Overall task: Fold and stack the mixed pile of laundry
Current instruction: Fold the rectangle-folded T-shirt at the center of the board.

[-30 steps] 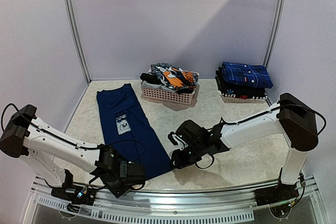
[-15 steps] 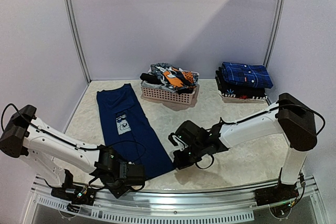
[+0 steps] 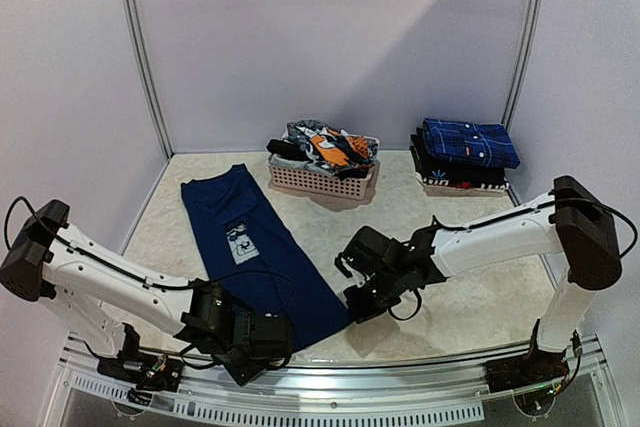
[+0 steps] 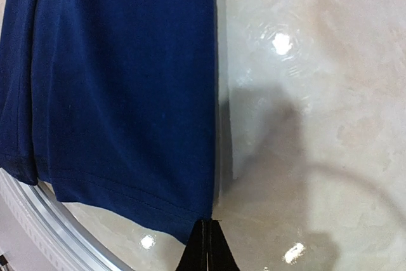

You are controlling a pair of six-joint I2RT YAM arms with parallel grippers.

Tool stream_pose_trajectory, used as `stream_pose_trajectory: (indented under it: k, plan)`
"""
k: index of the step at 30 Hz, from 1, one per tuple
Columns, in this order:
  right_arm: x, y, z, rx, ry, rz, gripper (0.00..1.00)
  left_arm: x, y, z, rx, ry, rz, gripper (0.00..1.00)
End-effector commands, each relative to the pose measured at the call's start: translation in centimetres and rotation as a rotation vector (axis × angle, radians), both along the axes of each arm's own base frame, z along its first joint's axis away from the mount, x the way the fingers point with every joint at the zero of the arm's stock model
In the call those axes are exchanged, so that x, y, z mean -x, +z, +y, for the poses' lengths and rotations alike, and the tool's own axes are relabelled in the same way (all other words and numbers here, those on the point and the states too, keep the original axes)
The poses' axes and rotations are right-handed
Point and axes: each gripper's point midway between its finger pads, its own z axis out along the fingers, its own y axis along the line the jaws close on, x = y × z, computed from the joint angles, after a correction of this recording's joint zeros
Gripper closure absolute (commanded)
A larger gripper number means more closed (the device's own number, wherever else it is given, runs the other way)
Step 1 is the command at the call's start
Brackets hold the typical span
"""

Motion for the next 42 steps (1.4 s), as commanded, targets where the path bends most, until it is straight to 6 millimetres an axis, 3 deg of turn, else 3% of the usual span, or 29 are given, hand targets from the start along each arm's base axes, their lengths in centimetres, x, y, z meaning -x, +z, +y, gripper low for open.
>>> stream_pose_trajectory:
  k: [1, 7, 15, 33, 42]
  plan:
    - [-0.9, 2.0, -1.3, 0.033, -0.003, -0.070, 1.00, 0.1, 1.0, -1.8, 0.053, -0.037, -0.014, 1.00]
    - [-2.3, 3.2, -1.3, 0.032, -0.008, -0.097, 1.00, -1.7, 2.2, -2.1, 0.077, -0.008, -0.053, 1.00]
    - [-5.9, 7.2, 0.3, -0.038, -0.032, -0.172, 1.00, -4.6, 4.1, -1.5, 0.101, 0.042, -0.100, 1.00]
    - [-13.4, 12.9, 5.5, -0.172, -0.043, -0.246, 1.00, -11.3, 8.4, 3.8, 0.181, 0.279, -0.227, 1.00]
    - [-16.6, 13.4, 8.2, -0.196, -0.012, -0.250, 1.00, -14.6, 9.5, 6.2, 0.135, 0.384, -0.295, 1.00]
